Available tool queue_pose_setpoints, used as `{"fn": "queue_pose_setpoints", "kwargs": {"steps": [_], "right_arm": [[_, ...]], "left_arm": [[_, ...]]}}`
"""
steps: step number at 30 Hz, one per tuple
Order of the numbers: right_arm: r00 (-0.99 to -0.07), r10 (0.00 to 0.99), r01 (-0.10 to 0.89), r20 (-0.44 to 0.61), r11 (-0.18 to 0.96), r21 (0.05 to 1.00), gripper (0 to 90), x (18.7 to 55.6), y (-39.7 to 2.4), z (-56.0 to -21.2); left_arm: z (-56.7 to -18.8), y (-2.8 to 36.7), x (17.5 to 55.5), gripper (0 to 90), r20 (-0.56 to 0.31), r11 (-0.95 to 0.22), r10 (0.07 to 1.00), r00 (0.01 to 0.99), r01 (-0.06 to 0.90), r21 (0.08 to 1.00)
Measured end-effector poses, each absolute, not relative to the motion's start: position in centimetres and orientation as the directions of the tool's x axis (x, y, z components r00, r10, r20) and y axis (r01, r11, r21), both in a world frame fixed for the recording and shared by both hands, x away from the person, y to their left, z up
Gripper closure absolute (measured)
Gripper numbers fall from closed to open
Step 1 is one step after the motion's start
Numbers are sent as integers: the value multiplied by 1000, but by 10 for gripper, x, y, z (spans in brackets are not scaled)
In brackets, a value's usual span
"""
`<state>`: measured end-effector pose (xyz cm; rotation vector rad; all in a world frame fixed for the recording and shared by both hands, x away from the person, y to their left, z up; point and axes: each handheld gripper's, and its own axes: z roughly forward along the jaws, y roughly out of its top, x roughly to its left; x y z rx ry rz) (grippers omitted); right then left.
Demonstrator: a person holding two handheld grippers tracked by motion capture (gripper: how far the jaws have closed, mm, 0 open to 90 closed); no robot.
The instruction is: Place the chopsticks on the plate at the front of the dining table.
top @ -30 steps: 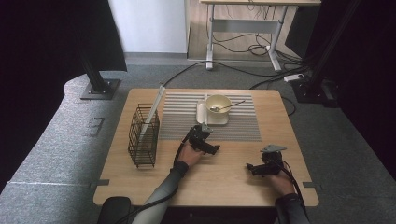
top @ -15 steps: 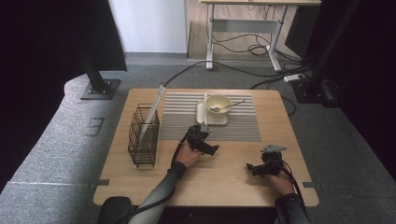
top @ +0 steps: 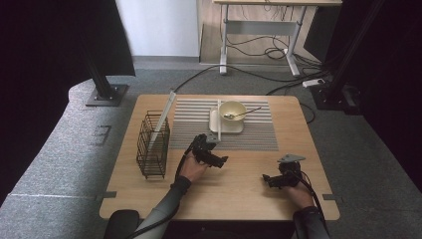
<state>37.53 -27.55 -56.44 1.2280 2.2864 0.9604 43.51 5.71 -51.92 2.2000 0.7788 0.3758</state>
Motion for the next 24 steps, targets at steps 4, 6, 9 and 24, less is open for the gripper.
{"fn": "queue_pose_setpoints", "kwargs": {"steps": [4, 6, 9, 24], "right_arm": [[-550, 835, 581, -5, 387, 716, 0, 375, -275, -564], [-551, 835, 581, -5, 387, 716, 0, 375, -275, -564], [-550, 835, 581, -5, 387, 716, 0, 375, -275, -564], [-551, 835, 581, -5, 387, 716, 0, 375, -275, -564]], "left_arm": [[-516, 66, 428, 0, 16, -511, 641, 767, 412, 754], [-514, 70, 424, 0, 11, -504, 642, 767, 411, 760], [-513, 76, 418, 0, 10, -503, 640, 769, 408, 762], [-522, 104, 382, 0, -5, -479, 655, 756, 420, 771]]}}
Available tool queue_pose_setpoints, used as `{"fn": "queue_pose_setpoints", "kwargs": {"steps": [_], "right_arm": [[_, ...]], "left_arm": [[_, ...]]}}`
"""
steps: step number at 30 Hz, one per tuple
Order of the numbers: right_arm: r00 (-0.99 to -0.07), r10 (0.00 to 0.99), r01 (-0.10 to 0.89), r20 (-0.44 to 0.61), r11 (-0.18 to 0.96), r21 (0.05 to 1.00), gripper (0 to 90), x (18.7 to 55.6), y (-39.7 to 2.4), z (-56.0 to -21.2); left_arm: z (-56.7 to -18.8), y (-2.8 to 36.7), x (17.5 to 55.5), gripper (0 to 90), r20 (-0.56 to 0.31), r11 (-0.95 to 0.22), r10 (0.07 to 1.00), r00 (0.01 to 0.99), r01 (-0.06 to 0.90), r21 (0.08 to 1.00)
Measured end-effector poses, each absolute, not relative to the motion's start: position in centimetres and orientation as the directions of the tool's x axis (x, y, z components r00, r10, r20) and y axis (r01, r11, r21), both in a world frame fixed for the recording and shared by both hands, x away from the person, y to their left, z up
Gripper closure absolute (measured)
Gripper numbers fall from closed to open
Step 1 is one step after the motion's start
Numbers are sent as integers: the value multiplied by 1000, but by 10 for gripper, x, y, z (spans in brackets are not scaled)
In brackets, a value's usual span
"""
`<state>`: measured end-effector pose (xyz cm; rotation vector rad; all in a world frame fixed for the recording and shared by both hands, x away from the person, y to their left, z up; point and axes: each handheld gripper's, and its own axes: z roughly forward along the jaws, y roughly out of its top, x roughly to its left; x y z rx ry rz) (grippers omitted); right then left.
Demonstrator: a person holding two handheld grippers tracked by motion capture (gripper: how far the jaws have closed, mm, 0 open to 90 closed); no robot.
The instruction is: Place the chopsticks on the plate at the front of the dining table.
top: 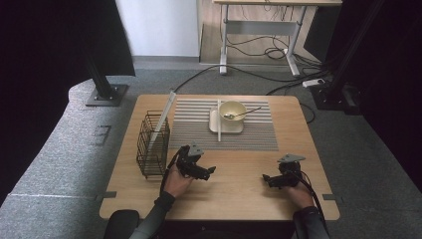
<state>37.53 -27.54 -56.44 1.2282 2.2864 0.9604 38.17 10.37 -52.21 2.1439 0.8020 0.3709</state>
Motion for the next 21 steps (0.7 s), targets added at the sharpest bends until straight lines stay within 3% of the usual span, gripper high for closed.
{"fn": "queue_pose_setpoints", "kwargs": {"steps": [21], "right_arm": [[-545, 838, 582, -6, 384, 717, 0, 375, -275, -564]], "left_arm": [[-560, 120, 359, 0, -10, -539, 686, 727, 517, 665]]}}
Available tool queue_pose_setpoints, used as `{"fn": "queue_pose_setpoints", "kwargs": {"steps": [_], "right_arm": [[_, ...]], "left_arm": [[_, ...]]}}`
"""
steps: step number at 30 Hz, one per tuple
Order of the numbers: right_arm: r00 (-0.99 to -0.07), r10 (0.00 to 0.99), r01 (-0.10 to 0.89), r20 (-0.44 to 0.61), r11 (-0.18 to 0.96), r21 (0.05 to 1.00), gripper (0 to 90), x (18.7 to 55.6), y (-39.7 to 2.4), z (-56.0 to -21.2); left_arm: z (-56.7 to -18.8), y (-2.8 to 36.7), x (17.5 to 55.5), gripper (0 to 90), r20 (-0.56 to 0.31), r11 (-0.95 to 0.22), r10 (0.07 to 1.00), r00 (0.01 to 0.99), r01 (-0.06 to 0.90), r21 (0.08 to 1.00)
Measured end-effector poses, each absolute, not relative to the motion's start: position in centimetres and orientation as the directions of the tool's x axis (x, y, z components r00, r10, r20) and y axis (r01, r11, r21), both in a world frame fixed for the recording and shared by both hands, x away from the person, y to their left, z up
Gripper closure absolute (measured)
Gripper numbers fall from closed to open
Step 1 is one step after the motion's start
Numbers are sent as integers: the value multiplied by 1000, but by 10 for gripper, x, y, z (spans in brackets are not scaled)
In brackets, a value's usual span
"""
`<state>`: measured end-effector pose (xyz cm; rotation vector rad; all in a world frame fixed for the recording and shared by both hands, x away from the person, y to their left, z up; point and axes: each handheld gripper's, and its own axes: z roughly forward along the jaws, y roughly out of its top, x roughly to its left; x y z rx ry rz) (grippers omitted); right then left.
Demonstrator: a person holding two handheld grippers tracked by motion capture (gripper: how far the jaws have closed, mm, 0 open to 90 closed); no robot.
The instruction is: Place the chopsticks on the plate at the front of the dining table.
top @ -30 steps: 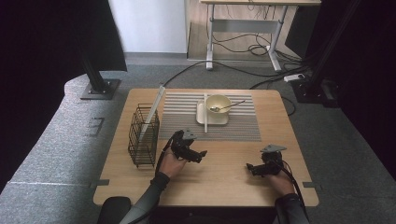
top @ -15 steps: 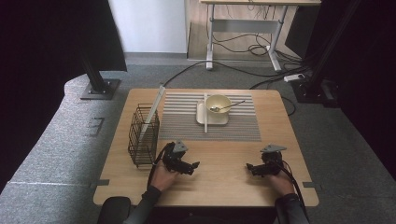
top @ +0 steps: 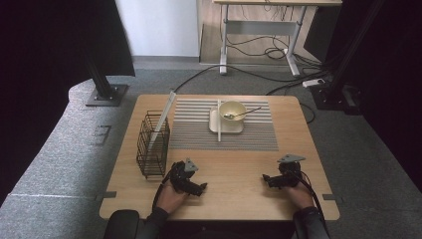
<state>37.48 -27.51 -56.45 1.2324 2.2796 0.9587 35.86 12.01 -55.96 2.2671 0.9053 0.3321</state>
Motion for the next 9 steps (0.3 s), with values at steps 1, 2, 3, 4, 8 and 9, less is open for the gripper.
{"fn": "queue_pose_setpoints", "kwargs": {"steps": [1, 2, 3, 4, 8, 9], "right_arm": [[-545, 838, 582, -6, 384, 717, 0, 375, -275, -564], [-545, 838, 582, -6, 384, 717, 0, 375, -275, -564], [-545, 838, 582, -6, 384, 717, 0, 375, -275, -564], [-545, 839, 582, -6, 383, 717, 0, 375, -275, -564], [-543, 840, 583, -6, 382, 717, 0, 374, -275, -565], [-544, 839, 582, -6, 382, 717, 0, 374, -275, -565]], "left_arm": [[-560, 120, 359, 0, -8, -540, 686, 728, 516, 665], [-560, 120, 359, 0, -8, -540, 686, 728, 516, 665], [-560, 120, 359, 0, -8, -540, 686, 728, 516, 665], [-560, 120, 359, 0, -8, -540, 686, 728, 516, 665], [-560, 120, 359, 0, -8, -541, 686, 728, 516, 664], [-560, 120, 359, 0, -7, -542, 685, 728, 516, 664]]}}
